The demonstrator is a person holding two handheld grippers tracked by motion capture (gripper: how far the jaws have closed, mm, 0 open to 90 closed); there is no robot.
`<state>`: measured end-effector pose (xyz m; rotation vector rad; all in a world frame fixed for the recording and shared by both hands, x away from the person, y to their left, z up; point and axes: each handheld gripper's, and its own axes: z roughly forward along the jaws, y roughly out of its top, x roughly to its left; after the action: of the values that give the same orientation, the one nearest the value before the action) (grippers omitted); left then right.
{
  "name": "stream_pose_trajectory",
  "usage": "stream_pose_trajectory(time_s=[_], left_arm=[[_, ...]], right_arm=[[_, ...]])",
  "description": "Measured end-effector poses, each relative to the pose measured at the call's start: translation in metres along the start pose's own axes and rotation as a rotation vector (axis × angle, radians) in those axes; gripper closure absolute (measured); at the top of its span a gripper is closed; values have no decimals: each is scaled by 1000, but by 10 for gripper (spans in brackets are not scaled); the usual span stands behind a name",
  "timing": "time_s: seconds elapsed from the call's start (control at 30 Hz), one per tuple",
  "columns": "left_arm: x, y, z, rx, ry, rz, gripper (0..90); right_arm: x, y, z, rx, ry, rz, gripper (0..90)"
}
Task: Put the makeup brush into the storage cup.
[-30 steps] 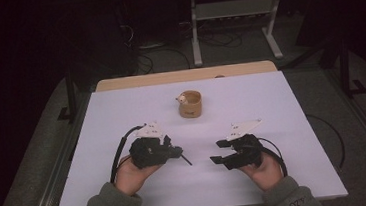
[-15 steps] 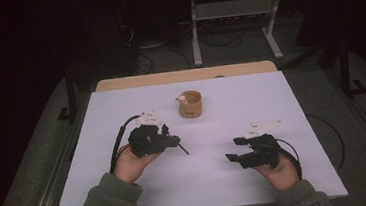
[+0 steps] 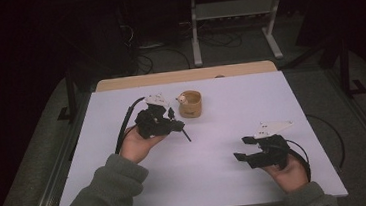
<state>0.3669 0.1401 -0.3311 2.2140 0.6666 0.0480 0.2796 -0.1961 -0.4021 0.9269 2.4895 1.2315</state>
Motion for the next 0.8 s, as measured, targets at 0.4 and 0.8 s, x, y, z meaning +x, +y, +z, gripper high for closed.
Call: stream_pose_trajectory(time_s=[0.4, 0.8], left_arm=[[24, 39, -8, -1, 13, -29, 851], [48, 75, -9, -32, 68, -79, 852]], right_arm=[[-2, 1, -1, -3, -5, 6, 335], [-4, 2, -4, -33, -11, 11, 319]])
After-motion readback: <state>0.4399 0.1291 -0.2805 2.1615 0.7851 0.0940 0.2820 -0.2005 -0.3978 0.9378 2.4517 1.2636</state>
